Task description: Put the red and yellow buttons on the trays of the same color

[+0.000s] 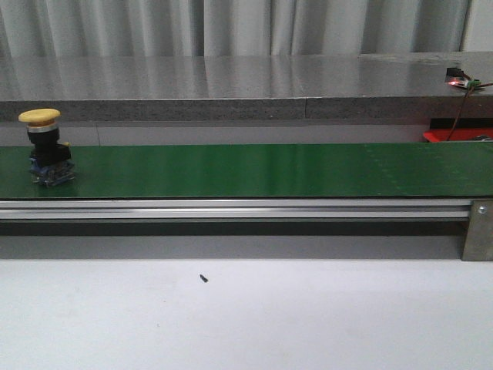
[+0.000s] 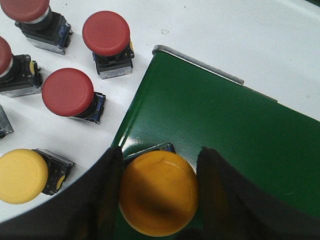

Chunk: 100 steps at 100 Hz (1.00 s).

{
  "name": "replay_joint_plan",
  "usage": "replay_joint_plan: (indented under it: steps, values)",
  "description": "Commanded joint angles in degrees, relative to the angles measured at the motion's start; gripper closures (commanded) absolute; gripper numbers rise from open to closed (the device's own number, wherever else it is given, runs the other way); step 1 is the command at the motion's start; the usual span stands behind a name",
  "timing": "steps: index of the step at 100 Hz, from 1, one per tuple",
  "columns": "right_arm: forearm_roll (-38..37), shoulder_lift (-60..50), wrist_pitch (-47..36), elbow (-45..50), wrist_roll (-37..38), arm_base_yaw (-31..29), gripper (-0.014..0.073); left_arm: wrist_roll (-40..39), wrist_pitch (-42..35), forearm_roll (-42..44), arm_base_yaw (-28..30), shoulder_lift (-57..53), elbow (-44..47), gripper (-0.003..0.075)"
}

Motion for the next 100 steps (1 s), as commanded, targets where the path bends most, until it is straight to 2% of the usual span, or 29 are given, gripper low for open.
replay_joint_plan:
  steps: [1, 6, 19, 23, 41, 48, 55, 62, 63, 64, 77, 100]
  values:
    - [-0.3, -1.08, -4.29, -1.01, -0.48, 0.25, 0.0653, -0.08, -3.76, -0.36, -0.44, -2.41, -2.11, 0.0508]
    - [-0.3, -1.08, -4.29, -1.01, -0.48, 0.25, 0.0653, -0.08, -3.99, -0.36, -0.66, -2.41, -2.15, 0.0448]
    - [-0.3, -1.08, -4.29, -1.01, -0.48, 0.25, 0.0653, -0.08, -3.85, -0.84, -0.79, -2.63, -2.15, 0.0208]
    - [-0.3, -1.08, -4.29, -1.01, -0.48, 0.25, 0.0653, -0.08, -3.76, -0.84, -0.9, -2.93, -2.15, 0.0173]
    - [-0.3, -1.08, -4.29, -1.01, -0.48, 0.25, 0.0653, 0.67, -1.75, -0.81, -1.57, -6.3, -2.15, 0.0182]
    - [-0.3, -1.08, -4.29, -1.01, -0.48, 0.25, 0.0653, 2.05, 0.47, -0.81, -2.43, -7.95, -2.15, 0.0211]
    - [-0.3, -1.08, -4.29, -1.01, -0.48, 0.25, 0.0653, 3.08, 2.53, -0.93, -3.97, -9.75, -2.15, 0.0281]
    - [-0.3, -1.08, -4.29, -1.01, -0.48, 0.25, 0.0653, 3.1, 4.05, -0.81, -5.92, -11.52, -2.15, 0.0409]
    - [-0.3, -1.08, -4.29, -1.01, -0.48, 0.25, 0.0653, 3.1, 4.28, -0.81, -6.34, -11.89, -2.15, 0.0454]
    - [-0.3, -1.08, -4.29, -1.01, -0.48, 0.25, 0.0653, 3.2, 4.28, -0.81, -6.56, -12.06, -2.15, 0.0454]
    - [-0.3, -1.08, -4.29, -1.01, -0.48, 0.25, 0.0653, 3.19, 4.57, -0.81, -10.83, -15.64, -1.08, 0.0743]
    - [-0.3, -1.08, -4.29, -1.01, -0.48, 0.25, 0.0653, 3.42, 4.69, -0.81, -17.9, -22.94, 5.21, 0.074]
